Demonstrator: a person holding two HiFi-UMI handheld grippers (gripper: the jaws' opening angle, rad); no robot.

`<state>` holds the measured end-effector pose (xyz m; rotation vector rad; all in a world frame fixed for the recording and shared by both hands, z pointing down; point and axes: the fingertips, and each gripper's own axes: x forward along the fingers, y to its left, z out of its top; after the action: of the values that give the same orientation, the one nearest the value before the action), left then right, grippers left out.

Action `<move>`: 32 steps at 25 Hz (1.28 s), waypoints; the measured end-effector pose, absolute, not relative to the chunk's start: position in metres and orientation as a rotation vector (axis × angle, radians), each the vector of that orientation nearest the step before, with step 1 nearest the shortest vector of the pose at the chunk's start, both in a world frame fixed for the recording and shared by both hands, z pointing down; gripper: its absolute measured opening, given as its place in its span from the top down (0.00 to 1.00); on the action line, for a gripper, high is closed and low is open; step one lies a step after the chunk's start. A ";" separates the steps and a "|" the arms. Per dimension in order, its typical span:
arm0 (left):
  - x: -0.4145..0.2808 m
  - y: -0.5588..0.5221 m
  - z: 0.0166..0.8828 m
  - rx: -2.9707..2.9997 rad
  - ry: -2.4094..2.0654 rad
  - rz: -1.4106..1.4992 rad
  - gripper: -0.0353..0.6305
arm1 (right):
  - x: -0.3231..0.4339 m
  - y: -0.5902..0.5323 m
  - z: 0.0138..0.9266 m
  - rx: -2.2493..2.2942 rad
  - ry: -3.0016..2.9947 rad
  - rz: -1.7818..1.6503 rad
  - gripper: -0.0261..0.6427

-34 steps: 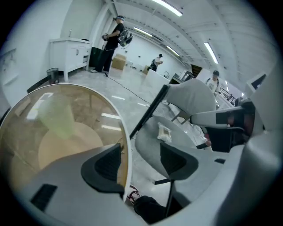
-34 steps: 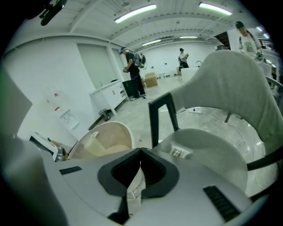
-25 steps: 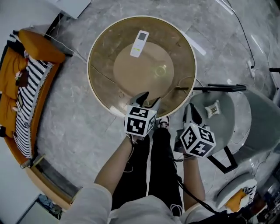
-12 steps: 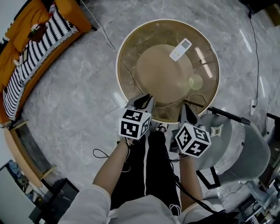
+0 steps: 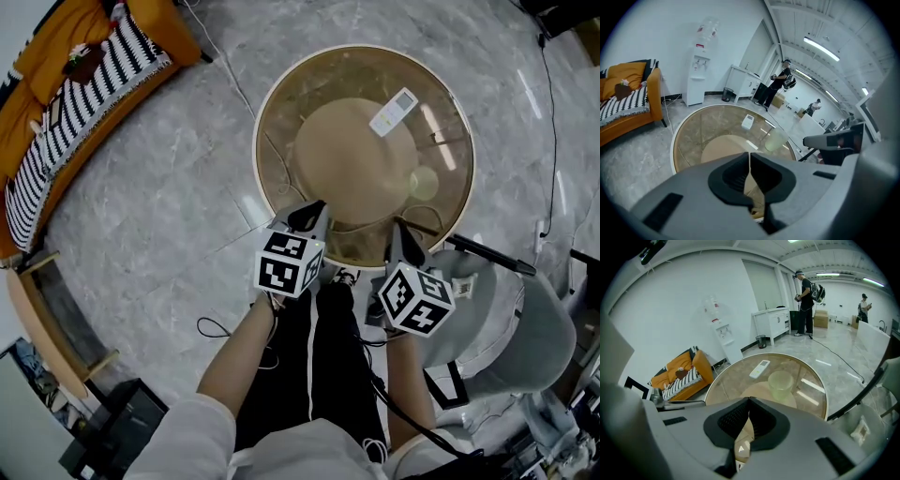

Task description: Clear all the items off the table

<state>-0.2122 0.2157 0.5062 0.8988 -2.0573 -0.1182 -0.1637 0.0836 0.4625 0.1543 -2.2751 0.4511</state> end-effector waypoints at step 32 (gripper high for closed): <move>-0.341 0.056 0.582 1.031 -1.978 0.250 0.55 | -0.186 -0.084 0.532 0.353 -2.221 0.536 0.92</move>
<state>-0.3412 0.0564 0.5818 1.0310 -1.9782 0.2504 -0.1862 -0.0845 0.5320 0.3525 -2.2212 0.5359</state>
